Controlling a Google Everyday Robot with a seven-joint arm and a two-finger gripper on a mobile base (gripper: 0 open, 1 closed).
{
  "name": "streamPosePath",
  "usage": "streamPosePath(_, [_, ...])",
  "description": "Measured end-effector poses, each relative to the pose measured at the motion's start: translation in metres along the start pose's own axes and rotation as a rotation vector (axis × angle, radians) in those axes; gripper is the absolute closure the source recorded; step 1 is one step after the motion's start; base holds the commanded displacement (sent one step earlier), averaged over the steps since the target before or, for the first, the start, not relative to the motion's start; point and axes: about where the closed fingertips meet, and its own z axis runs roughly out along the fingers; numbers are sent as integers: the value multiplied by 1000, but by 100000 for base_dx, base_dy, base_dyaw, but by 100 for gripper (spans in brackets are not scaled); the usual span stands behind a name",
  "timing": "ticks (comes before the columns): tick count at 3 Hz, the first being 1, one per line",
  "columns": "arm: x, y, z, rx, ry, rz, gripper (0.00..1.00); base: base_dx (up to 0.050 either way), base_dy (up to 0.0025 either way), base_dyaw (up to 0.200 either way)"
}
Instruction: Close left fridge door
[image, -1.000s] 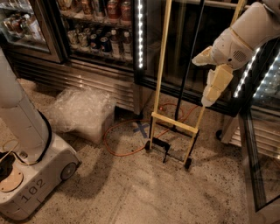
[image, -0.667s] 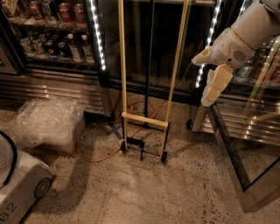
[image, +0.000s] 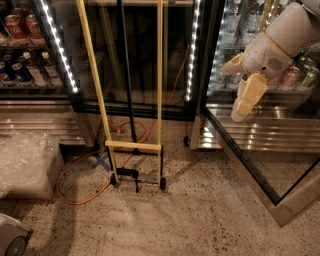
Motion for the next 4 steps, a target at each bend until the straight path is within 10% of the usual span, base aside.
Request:
streamPosePath(1, [0,0,0,0,0,0,0,0,0,0])
streamPosePath(4, [0,0,0,0,0,0,65,0,0,0])
